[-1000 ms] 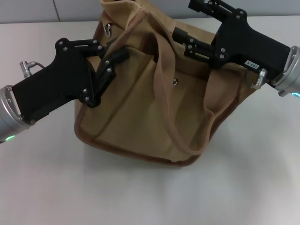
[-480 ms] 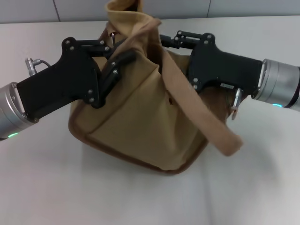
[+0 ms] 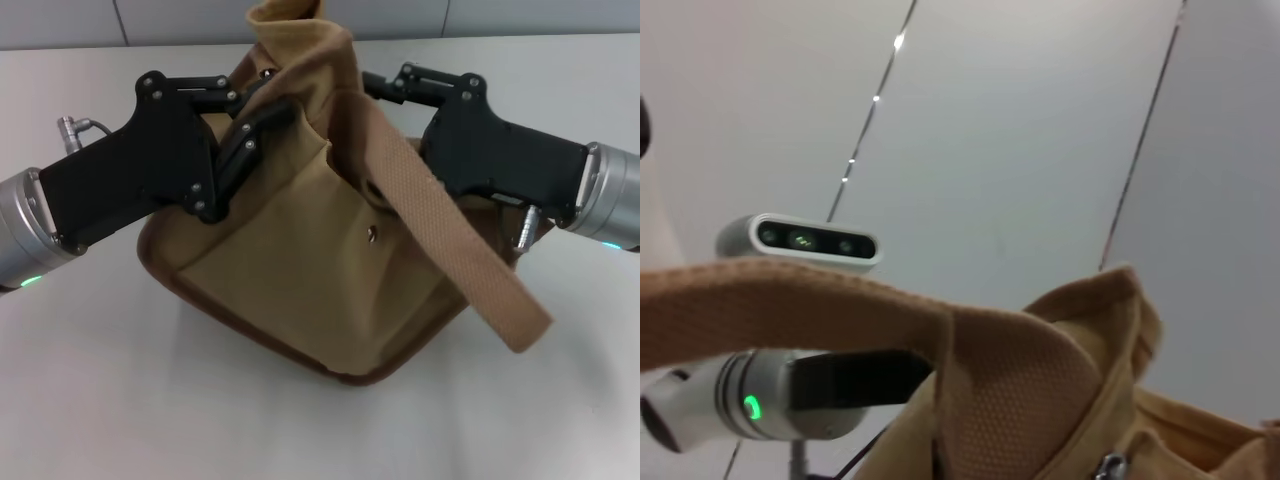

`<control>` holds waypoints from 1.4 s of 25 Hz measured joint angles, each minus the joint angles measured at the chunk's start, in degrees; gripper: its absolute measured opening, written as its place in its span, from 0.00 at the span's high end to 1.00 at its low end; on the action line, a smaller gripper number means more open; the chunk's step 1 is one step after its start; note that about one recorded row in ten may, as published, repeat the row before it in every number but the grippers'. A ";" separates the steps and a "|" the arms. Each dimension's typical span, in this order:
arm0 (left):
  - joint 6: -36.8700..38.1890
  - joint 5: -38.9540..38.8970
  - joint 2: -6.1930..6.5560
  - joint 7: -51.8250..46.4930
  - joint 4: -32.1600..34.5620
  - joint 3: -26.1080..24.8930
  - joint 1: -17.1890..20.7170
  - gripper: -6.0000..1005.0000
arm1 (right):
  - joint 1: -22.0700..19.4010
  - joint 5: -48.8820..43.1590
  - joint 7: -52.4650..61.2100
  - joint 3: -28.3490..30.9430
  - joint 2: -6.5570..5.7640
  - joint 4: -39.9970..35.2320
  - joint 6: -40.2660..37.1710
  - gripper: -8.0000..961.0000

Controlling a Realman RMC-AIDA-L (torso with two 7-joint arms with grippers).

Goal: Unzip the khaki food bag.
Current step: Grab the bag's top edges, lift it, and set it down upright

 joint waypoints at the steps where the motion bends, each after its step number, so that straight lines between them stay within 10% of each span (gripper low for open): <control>1: -0.01 0.01 0.00 -0.04 -0.03 0.00 -0.22 0.92 | 0.14 0.14 -0.24 -0.52 0.00 0.05 0.25 0.42; 9: 0.06 0.19 0.00 -0.07 -0.15 0.31 -0.57 0.92 | 1.00 2.77 -0.45 -3.45 0.01 0.11 3.10 0.44; 20: 0.11 0.28 0.00 0.33 -0.02 0.71 -0.88 0.92 | 1.24 5.55 -0.20 -6.34 0.00 0.24 5.02 0.79; 35: -0.02 0.01 0.01 0.51 -0.01 1.49 -1.26 0.92 | 1.51 7.61 0.36 -7.14 0.00 -0.51 8.79 0.81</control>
